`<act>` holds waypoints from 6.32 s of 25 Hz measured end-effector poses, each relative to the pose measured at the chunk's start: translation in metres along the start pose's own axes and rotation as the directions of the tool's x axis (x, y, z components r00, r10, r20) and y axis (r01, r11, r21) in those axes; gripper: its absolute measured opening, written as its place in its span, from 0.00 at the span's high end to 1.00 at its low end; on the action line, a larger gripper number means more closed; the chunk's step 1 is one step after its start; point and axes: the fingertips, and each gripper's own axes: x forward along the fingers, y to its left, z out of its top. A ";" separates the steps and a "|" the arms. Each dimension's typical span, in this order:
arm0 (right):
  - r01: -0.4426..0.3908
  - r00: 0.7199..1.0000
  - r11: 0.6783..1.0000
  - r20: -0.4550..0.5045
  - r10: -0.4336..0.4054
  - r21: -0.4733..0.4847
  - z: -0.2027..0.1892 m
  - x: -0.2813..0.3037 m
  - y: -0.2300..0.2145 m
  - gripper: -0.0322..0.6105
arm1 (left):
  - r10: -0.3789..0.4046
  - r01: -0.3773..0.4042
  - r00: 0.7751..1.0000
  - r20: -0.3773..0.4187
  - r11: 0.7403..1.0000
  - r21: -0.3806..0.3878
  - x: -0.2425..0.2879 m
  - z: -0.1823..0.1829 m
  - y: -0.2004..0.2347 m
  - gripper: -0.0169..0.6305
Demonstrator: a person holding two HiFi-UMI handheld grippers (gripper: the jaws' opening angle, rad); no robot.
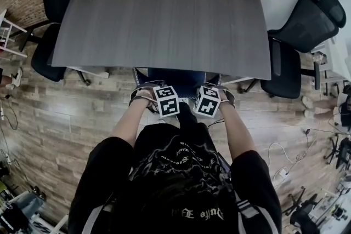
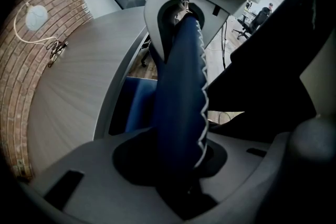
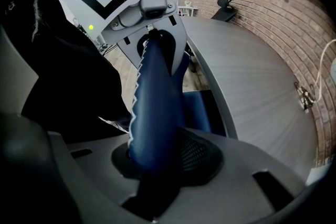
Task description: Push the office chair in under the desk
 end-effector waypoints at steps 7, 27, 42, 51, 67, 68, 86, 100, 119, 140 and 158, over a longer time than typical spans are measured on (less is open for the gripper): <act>-0.006 1.000 1.000 -0.003 0.006 -0.003 0.001 0.000 -0.006 0.79 | -0.002 0.002 1.000 0.000 1.000 -0.002 0.001 0.001 0.006 0.78; 0.002 1.000 1.000 -0.001 -0.002 -0.004 0.000 0.000 -0.021 0.79 | 0.001 -0.001 1.000 -0.001 1.000 -0.002 0.001 0.004 0.020 0.78; 0.021 1.000 1.000 0.001 -0.021 -0.008 0.000 0.001 -0.028 0.79 | 0.035 -0.035 0.999 0.009 0.999 0.010 0.002 0.005 0.028 0.79; 0.017 1.000 1.000 0.000 -0.017 -0.008 -0.001 0.000 -0.029 0.79 | 0.033 -0.033 0.999 0.012 0.999 0.015 0.002 0.007 0.029 0.78; 0.000 1.000 1.000 0.007 0.000 0.000 0.003 0.003 -0.022 0.79 | 0.022 -0.023 1.000 0.021 1.000 0.011 0.003 0.003 0.024 0.78; 0.000 1.000 1.000 0.007 0.000 0.000 0.003 0.003 -0.021 0.79 | 0.023 -0.023 1.000 0.021 1.000 0.011 0.003 0.002 0.023 0.78; -0.004 0.998 0.995 0.060 -0.002 0.096 0.010 -0.001 -0.021 0.65 | 0.007 -0.006 0.999 0.052 1.000 -0.022 0.002 0.001 0.022 0.68; 0.066 0.980 0.986 0.175 -0.093 0.154 0.040 -0.076 -0.028 0.61 | 0.062 -0.027 0.952 0.299 0.992 -0.120 -0.071 0.019 0.030 0.60; 0.410 0.518 0.656 0.430 -0.740 0.634 0.079 -0.219 -0.074 0.63 | 0.668 -0.058 0.339 0.663 0.718 -0.693 -0.249 0.037 0.076 0.64; 0.404 0.200 0.532 0.496 -0.845 0.744 0.096 -0.284 -0.046 0.81 | 0.791 -0.087 0.101 0.603 0.611 -0.787 -0.312 0.028 0.053 0.80; 0.397 0.195 0.527 0.491 -0.849 0.752 0.094 -0.279 -0.041 0.95 | 0.806 -0.063 0.098 0.584 0.590 -0.805 -0.310 0.022 0.051 0.96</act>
